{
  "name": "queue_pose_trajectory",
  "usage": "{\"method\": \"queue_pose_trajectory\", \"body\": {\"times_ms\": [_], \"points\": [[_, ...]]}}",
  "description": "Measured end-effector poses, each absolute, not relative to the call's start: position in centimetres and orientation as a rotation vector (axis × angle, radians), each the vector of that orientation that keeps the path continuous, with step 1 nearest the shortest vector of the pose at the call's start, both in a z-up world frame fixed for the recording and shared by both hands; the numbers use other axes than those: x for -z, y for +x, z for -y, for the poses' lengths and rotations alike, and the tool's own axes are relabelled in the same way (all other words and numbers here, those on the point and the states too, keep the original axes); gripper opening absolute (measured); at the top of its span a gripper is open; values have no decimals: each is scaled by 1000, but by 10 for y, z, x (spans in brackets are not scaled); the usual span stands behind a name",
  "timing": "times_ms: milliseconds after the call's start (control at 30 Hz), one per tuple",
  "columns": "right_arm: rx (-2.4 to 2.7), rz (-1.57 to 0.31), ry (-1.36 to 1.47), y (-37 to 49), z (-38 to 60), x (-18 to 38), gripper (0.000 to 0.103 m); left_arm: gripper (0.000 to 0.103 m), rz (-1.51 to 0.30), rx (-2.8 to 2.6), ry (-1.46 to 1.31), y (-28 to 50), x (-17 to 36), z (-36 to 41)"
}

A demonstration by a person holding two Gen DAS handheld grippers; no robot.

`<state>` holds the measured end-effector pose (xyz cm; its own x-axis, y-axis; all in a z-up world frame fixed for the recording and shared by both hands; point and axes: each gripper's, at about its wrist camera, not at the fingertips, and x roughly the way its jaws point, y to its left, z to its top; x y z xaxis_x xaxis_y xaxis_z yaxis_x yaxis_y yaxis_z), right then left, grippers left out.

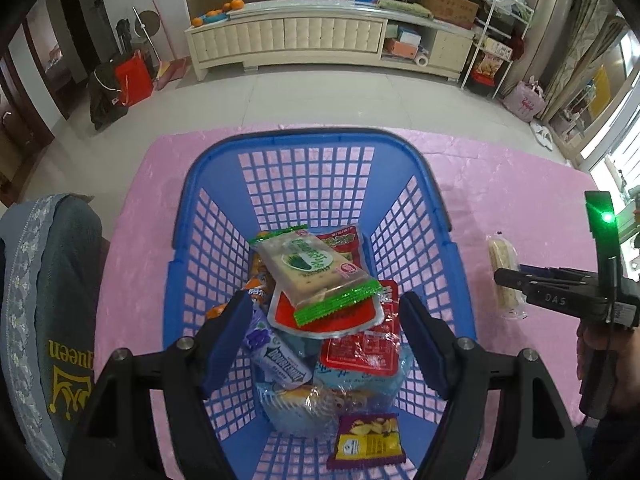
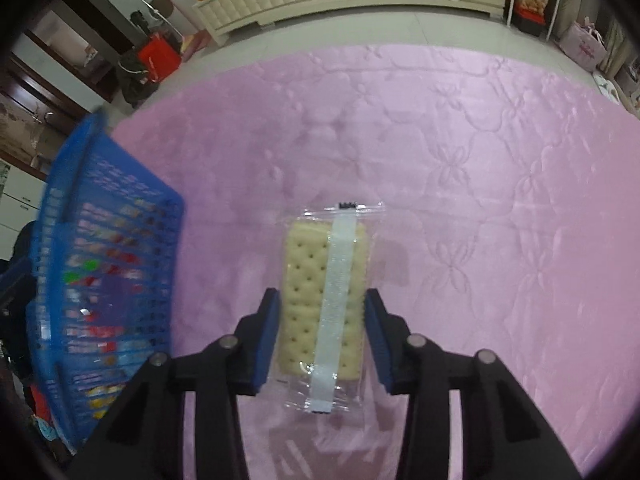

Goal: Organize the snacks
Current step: 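Carry the cracker pack over the basket and open the right gripper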

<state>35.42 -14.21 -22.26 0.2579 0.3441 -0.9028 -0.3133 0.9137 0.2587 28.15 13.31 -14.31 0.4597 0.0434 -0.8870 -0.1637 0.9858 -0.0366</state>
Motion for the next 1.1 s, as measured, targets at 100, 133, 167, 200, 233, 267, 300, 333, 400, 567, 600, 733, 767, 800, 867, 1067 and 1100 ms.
{"method": "queue_pose_trajectory", "body": {"times_ms": [100, 133, 167, 200, 233, 267, 300, 333, 400, 567, 600, 733, 767, 800, 867, 1067, 1100], "points": [[-460, -1188, 8, 338, 139, 196, 47, 74, -1059, -119, -131, 269, 130, -136], [-467, -1169, -4, 332, 137, 185, 47, 74, -1049, -119, -132, 263, 126, -137], [-473, -1150, -14, 326, 136, 174, 47, 74, -1039, -120, -134, 257, 120, -138], [-480, -1128, -23, 319, 134, 161, 47, 74, -1031, -117, -136, 252, 115, -140], [-488, -1112, -28, 313, 132, 151, 47, 74, -1019, -113, -137, 245, 109, -142], [-499, -1094, -30, 306, 131, 141, 47, 74, -1009, -110, -133, 240, 105, -143], [-511, -1075, -29, 298, 127, 129, 47, 74, -999, -111, -127, 235, 99, -144], [-521, -1059, -33, 291, 123, 118, 47, 74, -990, -113, -122, 230, 96, -145], [-542, -1036, -50, 280, 109, 104, 47, 74, -968, -110, -120, 218, 86, -149], [-593, -996, -84, 266, 64, 79, 47, 74, -939, -113, -129, 197, 72, -166], [-600, -988, -90, 263, 57, 76, 47, 74, -932, -114, -131, 192, 69, -170], [-622, -985, -89, 260, 40, 69, 47, 74, -907, -107, -169, 179, 62, -185], [-631, -991, -80, 259, 35, 68, 47, 74, -902, -105, -180, 177, 62, -190], [-639, -997, -75, 260, 32, 68, 47, 74, -898, -111, -183, 175, 62, -194], [-649, -1008, -72, 263, 23, 70, 47, 74, -896, -127, -181, 173, 63, -200], [-661, -1047, -116, 269, -6, 74, 47, 74, -909, -144, -166, 176, 71, -215], [-661, -1053, -123, 271, -11, 76, 47, 74, -910, -148, -165, 177, 72, -217]]}}
